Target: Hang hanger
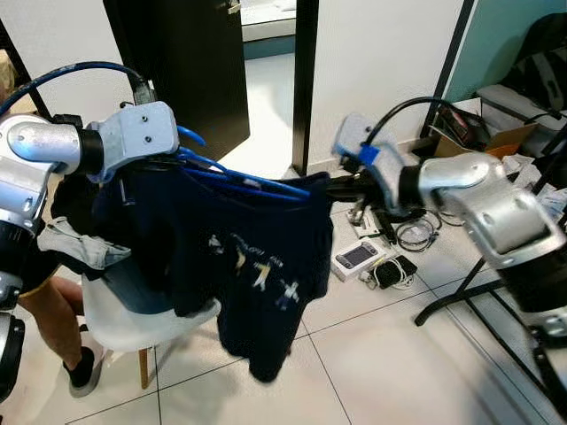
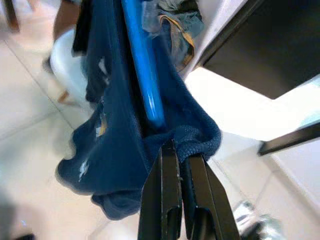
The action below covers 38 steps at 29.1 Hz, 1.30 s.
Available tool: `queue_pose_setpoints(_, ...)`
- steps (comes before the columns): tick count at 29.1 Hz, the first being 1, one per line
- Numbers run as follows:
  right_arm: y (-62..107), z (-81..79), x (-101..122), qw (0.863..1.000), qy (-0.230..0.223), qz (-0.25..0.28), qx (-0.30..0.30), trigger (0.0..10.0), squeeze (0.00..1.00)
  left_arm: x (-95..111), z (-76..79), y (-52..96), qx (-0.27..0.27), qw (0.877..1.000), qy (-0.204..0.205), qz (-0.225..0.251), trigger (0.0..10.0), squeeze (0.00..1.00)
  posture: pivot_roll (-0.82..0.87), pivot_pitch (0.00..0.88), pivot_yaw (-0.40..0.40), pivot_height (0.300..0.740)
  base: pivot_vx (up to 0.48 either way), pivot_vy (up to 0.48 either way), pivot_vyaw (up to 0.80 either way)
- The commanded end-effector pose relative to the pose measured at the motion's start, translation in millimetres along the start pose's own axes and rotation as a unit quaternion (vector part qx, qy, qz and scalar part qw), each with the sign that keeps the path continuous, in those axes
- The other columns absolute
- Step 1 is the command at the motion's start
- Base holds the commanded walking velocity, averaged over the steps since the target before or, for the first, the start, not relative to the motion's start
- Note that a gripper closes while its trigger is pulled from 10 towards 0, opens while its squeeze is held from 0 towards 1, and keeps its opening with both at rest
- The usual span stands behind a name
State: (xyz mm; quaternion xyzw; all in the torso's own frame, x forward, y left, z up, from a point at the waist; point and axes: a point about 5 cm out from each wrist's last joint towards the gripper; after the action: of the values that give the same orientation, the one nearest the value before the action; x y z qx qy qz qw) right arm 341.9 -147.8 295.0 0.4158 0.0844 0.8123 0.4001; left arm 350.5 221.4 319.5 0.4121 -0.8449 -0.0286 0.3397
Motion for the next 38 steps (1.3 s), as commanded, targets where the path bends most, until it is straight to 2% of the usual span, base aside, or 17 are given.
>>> queue_pose_setpoints(1, 2.7, 1.8, 5.5, 0.998, 0.052, -0.009, 0.021, 0.0, 0.0, 1.9, -3.3, 1.9, -0.007, 1.0, -0.012, -0.003, 10.0, 0.0, -0.03, 0.0, 0.039, 0.74, 0.0, 0.0, 0.0)
queue_pose_setpoints(3, 7.1, 5.0, 4.4, 0.992, 0.113, -0.042, 0.042, 0.0, 0.0, 1.2, -0.9, -2.2, -0.017, 1.0, -0.014, -0.004, 10.0, 0.0, -0.03, 0.0, 0.04, 0.74, 0.0, 0.0, 0.0)
queue_pose_setpoints(5, 7.1, 5.0, 4.4, 0.992, 0.113, -0.042, 0.042, 0.0, 0.0, 1.2, -0.9, -2.2, -0.017, 1.0, -0.014, -0.004, 10.0, 0.0, -0.03, 0.0, 0.04, 0.74, 0.0, 0.0, 0.0)
queue_pose_setpoints(8, 6.5, 17.4, 15.7, 0.982, 0.181, -0.057, 0.021, 0.0, 0.0, -3.9, 6.8, -12.8, -0.028, 1.0, -0.009, -0.011, 10.0, 0.0, -0.04, 0.0, 0.044, 0.74, 0.0, 0.0, 0.0)
queue_pose_setpoints(11, 5.8, 20.0, 20.5, 0.978, 0.199, -0.055, 0.017, 0.0, 0.0, -6.0, 9.0, -15.9, -0.029, 0.999, -0.007, -0.014, 10.0, 0.0, -0.04, 0.0, 0.044, 0.74, 0.0, 0.0, 0.0)
queue_pose_setpoints(14, 3.9, 27.2, 34.5, 0.966, 0.251, -0.067, -0.005, 0.0, 0.0, -18.3, 10.3, -22.8, 0.003, 0.998, -0.008, -0.063, 10.0, 0.0, -0.05, 0.0, 0.049, 0.74, 0.0, 0.0, 0.0)
queue_pose_setpoints(16, 3.2, 29.8, 36.6, 0.962, 0.262, -0.076, -0.013, 0.0, 0.0, -22.2, 8.5, -23.1, 0.02, 0.997, -0.01, -0.08, 10.0, 0.0, -0.05, 0.0, 0.05, 0.74, 0.0, 0.0, 0.0)
queue_pose_setpoints(19, 2.2, 31.9, 38.7, 0.962, 0.262, -0.08, -0.019, 0.0, 0.0, -24.5, 6.0, -22.9, 0.037, 0.995, -0.006, -0.088, 10.0, 0.0, -0.05, 0.0, 0.05, 0.74, 0.0, 0.0, 0.0)
queue_pose_setpoints(20, -1.6, 34.6, 46.0, 0.963, 0.258, -0.072, -0.022, 0.0, 0.0, -25.2, 1.5, -24.1, 0.062, 0.994, 0.004, -0.09, 10.0, 0.0, -0.05, 0.0, 0.053, 0.74, 0.0, 0.0, 0.0)
queue_pose_setpoints(32, -21.3, 26.0, 61.2, 0.967, 0.254, -0.035, 0.0, 0.0, 0.0, -14.2, 3.3, -38.7, 0.068, 0.996, 0.016, -0.058, 10.0, 0.0, -0.06, 0.0, 0.053, 0.74, 0.0, 0.0, 0.0)
queue_pose_setpoints(36, -37.6, 19.3, 67.7, 0.976, 0.219, -0.013, 0.001, 0.0, 0.0, -4.3, 5.1, -48.8, 0.072, 0.996, 0.028, -0.032, 10.0, 0.0, -0.05, 0.0, 0.053, 0.74, 0.0, 0.0, 0.0)
queue_pose_setpoints(38, -37.6, 19.3, 67.7, 0.976, 0.219, -0.013, 0.001, 0.0, 0.0, -4.3, 5.1, -48.8, 0.072, 0.996, 0.028, -0.032, 10.0, 0.0, -0.05, 0.0, 0.053, 0.74, 0.0, 0.0, 0.0)
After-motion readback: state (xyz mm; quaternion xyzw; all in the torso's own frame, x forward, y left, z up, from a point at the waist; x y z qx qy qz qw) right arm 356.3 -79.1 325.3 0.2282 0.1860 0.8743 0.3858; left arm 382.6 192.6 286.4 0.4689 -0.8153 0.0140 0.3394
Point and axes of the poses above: a point about 5 cm out from each wrist's last joint towards the gripper, its own y axis pointing back from the gripper into the wrist, its own x axis along the axis of the wrist's last joint, z = x × y, and after that the axes turned 7 degrees about y, right-handed
